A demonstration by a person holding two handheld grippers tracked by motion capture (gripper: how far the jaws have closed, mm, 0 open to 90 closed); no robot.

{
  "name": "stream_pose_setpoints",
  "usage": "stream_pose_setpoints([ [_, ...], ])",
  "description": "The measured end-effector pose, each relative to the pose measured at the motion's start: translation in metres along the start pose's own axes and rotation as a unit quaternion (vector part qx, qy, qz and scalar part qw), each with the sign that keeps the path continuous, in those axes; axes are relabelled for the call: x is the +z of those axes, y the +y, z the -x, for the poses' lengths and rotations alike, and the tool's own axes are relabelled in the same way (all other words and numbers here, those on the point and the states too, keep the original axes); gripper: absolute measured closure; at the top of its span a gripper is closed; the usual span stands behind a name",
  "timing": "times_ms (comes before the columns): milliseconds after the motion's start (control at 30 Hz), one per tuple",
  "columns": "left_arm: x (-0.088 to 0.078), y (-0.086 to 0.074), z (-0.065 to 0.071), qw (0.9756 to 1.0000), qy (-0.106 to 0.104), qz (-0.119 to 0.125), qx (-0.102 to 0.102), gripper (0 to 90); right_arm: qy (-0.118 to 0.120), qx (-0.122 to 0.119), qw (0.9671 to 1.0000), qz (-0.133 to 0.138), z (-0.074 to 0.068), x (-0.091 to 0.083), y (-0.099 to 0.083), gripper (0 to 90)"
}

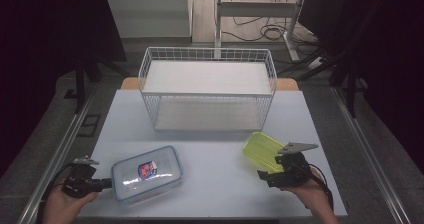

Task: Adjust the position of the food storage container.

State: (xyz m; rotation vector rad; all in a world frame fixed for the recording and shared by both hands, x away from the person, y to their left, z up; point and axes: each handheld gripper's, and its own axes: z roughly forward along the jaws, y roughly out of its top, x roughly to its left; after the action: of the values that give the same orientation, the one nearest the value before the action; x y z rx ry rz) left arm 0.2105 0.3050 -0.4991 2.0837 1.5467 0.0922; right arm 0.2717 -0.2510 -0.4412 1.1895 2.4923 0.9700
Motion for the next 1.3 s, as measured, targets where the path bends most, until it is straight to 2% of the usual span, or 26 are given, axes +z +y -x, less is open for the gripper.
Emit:
stream_pose_setpoints([
  [700,0.038,0.05,0.026,0.9995,-0.022,-0.007,0.02,90.0,-0.002,-0.001,1.0,0.009,-0.001,-0.006,0.003,18.5],
  [867,0.049,0.064,0.038,0.9991,-0.03,-0.01,0.027,90.0,-0.002,-0.001,1.0,0.01,0.0,-0.006,0.003,18.5],
  [933,0.053,0.069,0.043,0.9985,-0.032,-0.018,0.04,90.0,-0.001,-0.001,1.0,0.009,-0.001,-0.006,0.003,18.5],
  [1300,0.072,0.091,0.069,0.9971,-0.046,-0.021,0.057,90.0,-0.001,-0.002,1.0,0.008,-0.001,-0.005,0.002,18.5],
])
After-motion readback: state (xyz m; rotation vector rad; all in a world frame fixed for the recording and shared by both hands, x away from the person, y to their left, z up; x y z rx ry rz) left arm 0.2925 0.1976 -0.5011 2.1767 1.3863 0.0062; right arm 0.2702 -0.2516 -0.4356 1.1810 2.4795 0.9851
